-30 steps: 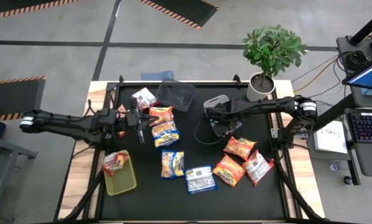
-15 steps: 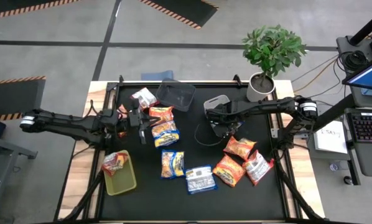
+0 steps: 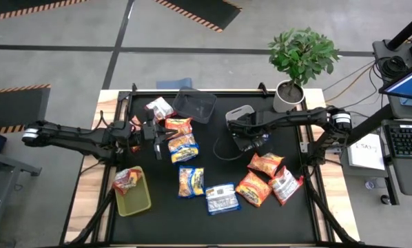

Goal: Sort Maruchan noodles
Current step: Put the blue noodle pack into the white bin, then put the red noodle pack into the yellow bin

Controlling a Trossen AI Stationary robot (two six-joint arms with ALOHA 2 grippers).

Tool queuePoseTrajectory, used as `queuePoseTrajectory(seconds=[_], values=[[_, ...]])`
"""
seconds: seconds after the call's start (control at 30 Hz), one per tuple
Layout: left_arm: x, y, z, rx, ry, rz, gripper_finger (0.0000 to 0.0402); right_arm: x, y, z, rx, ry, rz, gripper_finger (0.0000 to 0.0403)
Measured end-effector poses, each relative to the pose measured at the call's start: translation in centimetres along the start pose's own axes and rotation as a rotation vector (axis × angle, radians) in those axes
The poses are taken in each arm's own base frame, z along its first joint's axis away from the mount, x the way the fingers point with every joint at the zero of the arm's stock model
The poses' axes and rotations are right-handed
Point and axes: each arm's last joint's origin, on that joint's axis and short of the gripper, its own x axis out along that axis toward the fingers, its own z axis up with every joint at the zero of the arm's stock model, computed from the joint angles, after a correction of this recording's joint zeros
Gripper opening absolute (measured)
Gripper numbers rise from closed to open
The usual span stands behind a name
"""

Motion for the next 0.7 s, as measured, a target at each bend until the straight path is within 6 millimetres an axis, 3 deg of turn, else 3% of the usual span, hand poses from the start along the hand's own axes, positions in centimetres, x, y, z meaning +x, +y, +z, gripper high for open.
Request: queuePoseTrajectory(seconds=[0.23,0.47,0.7], values=[[0.0,-0.1,-0.4,-0.063,0.036,-0.009,0.0000,-2.9,-0.2,-0.3,0.152,0.031,0.028,0.0190],[0.0,-0.3,-0.9,-0.184,0.094,-0.017,0.0000,-5.7,-0.2,-0.1,0.563,-0.026,0.002,0.0172],[0.0,-0.3,-1.0,-0.270,0.104,-0.013,0.0000,-8.0,2.4,-0.8,0.648,-0.132,-0.024,0.0143]])
